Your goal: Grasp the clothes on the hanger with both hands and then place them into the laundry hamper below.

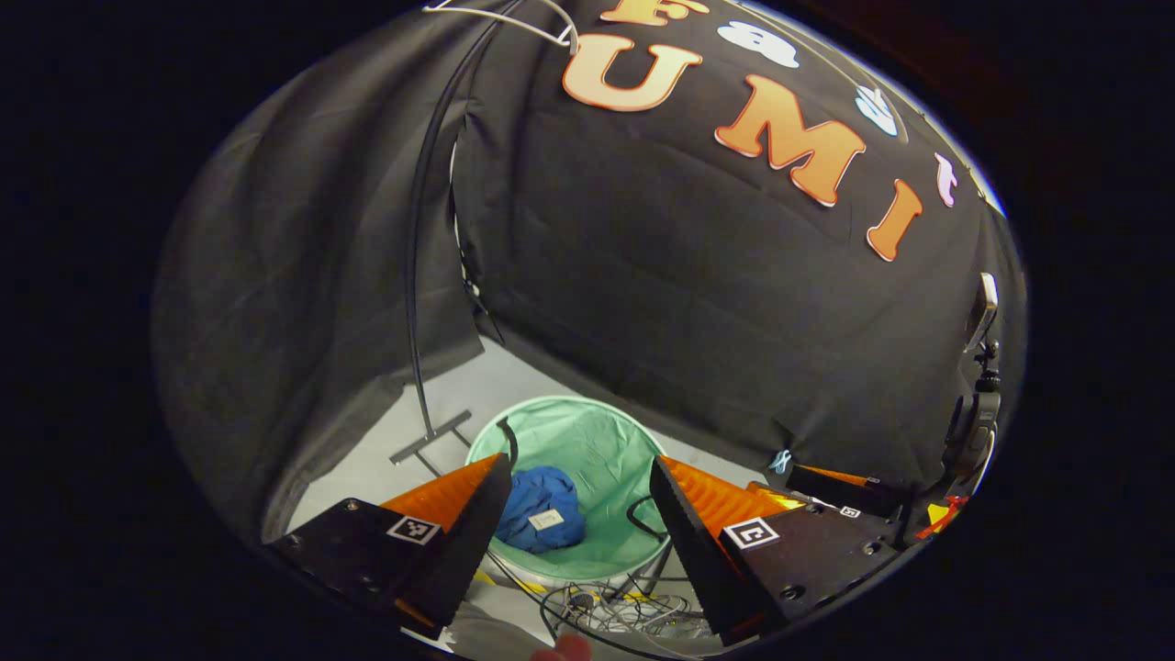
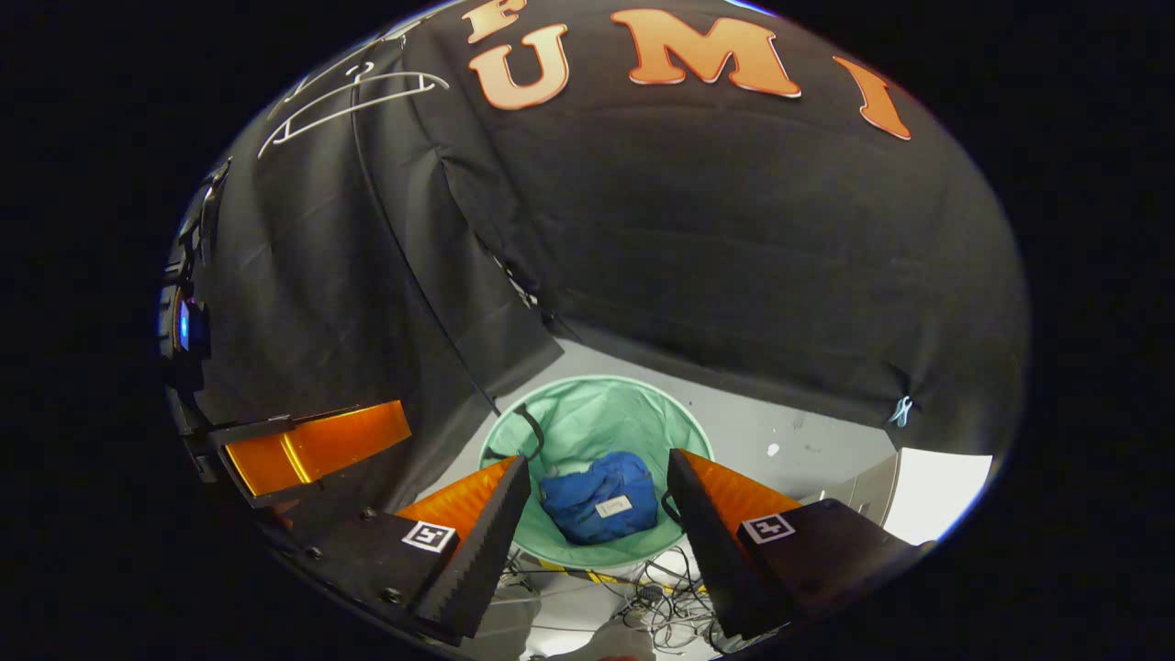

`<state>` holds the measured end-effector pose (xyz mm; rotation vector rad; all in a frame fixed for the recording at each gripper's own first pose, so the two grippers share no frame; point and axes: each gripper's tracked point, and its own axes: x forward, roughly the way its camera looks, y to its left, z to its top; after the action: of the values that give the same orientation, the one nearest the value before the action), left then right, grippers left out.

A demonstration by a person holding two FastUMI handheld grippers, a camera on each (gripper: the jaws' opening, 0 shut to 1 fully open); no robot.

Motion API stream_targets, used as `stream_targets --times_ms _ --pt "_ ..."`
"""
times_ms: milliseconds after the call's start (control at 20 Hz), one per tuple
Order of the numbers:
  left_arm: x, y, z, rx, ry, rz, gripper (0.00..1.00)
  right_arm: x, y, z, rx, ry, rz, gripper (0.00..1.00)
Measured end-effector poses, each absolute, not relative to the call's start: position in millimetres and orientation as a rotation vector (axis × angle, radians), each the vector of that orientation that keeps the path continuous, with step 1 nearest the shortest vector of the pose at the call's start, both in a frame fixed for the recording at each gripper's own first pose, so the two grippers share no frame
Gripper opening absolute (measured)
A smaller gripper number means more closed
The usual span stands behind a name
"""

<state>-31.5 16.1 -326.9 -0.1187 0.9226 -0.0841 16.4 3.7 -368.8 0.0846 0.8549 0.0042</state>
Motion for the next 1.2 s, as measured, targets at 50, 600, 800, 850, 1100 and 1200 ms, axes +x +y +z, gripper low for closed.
stream_targets --times_ms 50,600,800,850,1100,1200 --pt "-25.5 16.7 -315.8 -0.106 0.886 -0.087 0.97 21.4 4.6 -351.7 0.086 0.813 0.008 0.98" --pt "-14.5 16.2 -141.0 -0.156 0.496 0.038 0.96 26.8 -13.6 -156.1 0.046 0.439 0.064 0.97" --pt "-25.2 18.2 -104.1 -0.132 0.409 -0.014 0.96 21.1 -15.5 -111.0 0.025 0.307 0.005 0.97" --pt "-27.6 19.1 -89.3 -0.126 0.387 -0.017 1.00 13.5 -16.4 -97.3 0.028 0.282 -0.004 0.87" --pt "-45.2 23.1 -24.9 -0.091 0.263 -0.036 0.95 -47.4 -7.0 -47.1 -0.013 0.182 -0.027 0.92" --pt "-52.1 23.2 -5.5 -0.073 0.235 -0.038 0.92 -64.1 6.5 -35.5 -0.032 0.162 -0.024 0.97"
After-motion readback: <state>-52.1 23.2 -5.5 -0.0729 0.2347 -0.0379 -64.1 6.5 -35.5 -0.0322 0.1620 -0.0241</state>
